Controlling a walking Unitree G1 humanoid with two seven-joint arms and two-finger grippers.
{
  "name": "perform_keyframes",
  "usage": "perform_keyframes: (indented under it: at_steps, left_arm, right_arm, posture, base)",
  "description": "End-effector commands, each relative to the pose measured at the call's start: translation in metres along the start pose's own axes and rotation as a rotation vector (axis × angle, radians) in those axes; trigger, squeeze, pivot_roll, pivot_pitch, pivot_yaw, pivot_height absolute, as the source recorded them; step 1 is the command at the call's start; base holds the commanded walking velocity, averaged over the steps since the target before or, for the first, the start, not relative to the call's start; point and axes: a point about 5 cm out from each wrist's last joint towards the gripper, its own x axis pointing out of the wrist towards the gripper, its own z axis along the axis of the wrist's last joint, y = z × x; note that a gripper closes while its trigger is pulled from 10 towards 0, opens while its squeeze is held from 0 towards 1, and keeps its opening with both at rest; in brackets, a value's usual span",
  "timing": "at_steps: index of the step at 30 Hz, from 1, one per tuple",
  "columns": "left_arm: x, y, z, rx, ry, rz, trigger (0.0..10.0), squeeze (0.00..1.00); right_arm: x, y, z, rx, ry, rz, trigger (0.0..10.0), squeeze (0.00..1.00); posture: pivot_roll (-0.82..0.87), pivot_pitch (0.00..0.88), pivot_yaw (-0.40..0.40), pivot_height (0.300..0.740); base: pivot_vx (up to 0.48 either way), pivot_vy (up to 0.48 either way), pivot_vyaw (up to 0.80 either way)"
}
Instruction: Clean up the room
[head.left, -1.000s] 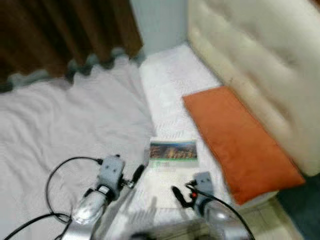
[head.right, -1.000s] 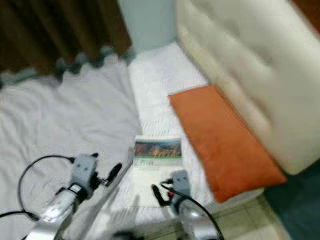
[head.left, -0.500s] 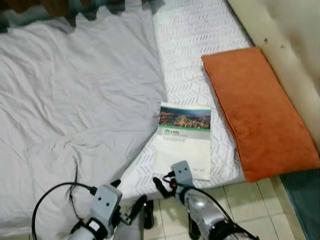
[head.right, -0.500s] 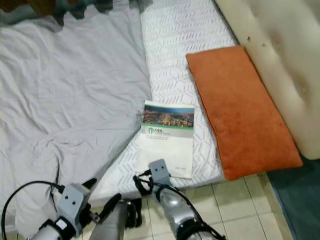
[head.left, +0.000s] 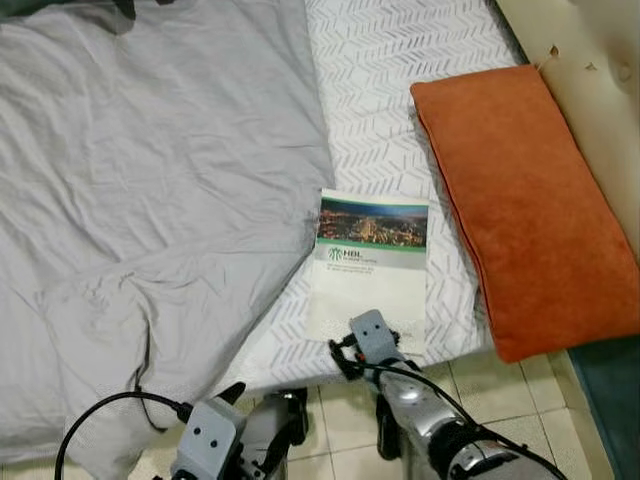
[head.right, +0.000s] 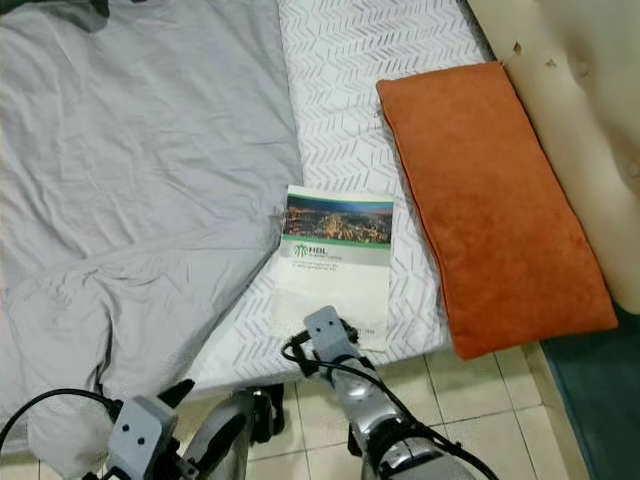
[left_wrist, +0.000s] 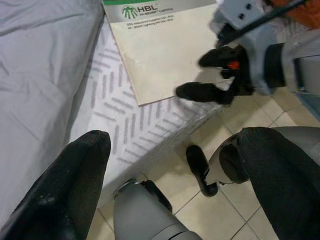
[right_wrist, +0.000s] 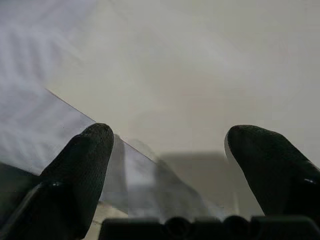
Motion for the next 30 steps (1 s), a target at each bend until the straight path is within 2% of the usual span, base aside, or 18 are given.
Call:
perform_keyframes:
  at_steps: [1,5,6,8,11,15,16,17,20,23,30]
  left_arm:
    - [-0.010,-0.005,-0.006,-0.012,0.044,-0.002,10.0,0.00]
    - [-0.011,-0.006,-0.006,-0.016,0.044,-0.008,10.0,0.00]
    - [-0.012,-0.010,-0.008,-0.018,0.052,-0.020,10.0,0.00]
    - [-0.012,-0.011,-0.009,-0.021,0.055,-0.022,10.0,0.00]
    - [-0.009,-0.014,-0.011,-0.028,0.058,-0.020,10.0,0.00]
    - [-0.003,-0.017,-0.014,-0.039,0.061,-0.018,10.0,0.00]
    - [-0.002,-0.017,-0.015,-0.041,0.061,-0.018,10.0,0.00]
    - [-0.002,-0.017,-0.015,-0.041,0.061,-0.018,10.0,0.00]
    - [0.001,-0.018,-0.016,-0.041,0.060,-0.012,10.0,0.00]
    - [0.003,-0.016,-0.017,-0.036,0.064,-0.007,10.0,0.00]
    - [0.010,-0.010,-0.021,-0.017,0.072,-0.004,10.0,0.00]
  right_arm:
    - [-0.006,0.002,-0.021,0.009,0.089,-0.008,10.0,0.00]
    - [-0.007,-0.002,-0.023,0.027,0.097,-0.026,10.0,0.00]
    - [-0.008,-0.014,-0.027,0.059,0.120,-0.068,10.0,0.00]
    - [-0.009,-0.018,-0.028,0.062,0.125,-0.085,10.0,0.00]
    - [-0.011,-0.037,-0.029,0.057,0.135,-0.154,10.0,0.00]
    - [-0.015,-0.062,-0.029,-0.066,0.145,-0.233,10.0,0.00]
    - [-0.017,-0.070,-0.030,-0.071,0.148,-0.262,10.0,0.00]
    - [-0.017,-0.070,-0.030,-0.071,0.148,-0.262,10.0,0.00]
    - [-0.022,-0.087,-0.031,-0.061,0.143,-0.297,10.0,0.00]
    - [-0.023,-0.093,-0.030,-0.035,0.134,-0.304,10.0,0.00]
    - [-0.022,-0.090,-0.029,-0.080,0.129,-0.286,10.0,0.00]
  posture:
    - [0.27,0.636,0.101,0.740]
    - [0.27,0.628,0.097,0.740]
    - [0.25,0.633,0.087,0.740]
    - [0.25,0.633,0.087,0.740]
    - [0.23,0.626,0.072,0.740]
    - [0.20,0.621,0.049,0.740]
    - [0.19,0.621,0.042,0.740]
    - [0.19,0.621,0.042,0.740]
    - [0.18,0.614,0.034,0.740]
    - [0.17,0.612,0.028,0.740]
    - [0.15,0.607,0.028,0.740]
  base:
    - [0.000,0.000,0.00]
    - [0.000,0.000,0.00]
    - [0.000,0.000,0.00]
    - [0.000,0.000,0.00]
    - [0.000,0.000,0.00]
    - [0.000,0.000,0.00]
    - [0.000,0.000,0.00]
    - [0.000,0.000,0.00]
    - [0.000,0.000,0.00]
    - [0.000,0.000,0.00]
    - [0.000,0.000,0.00]
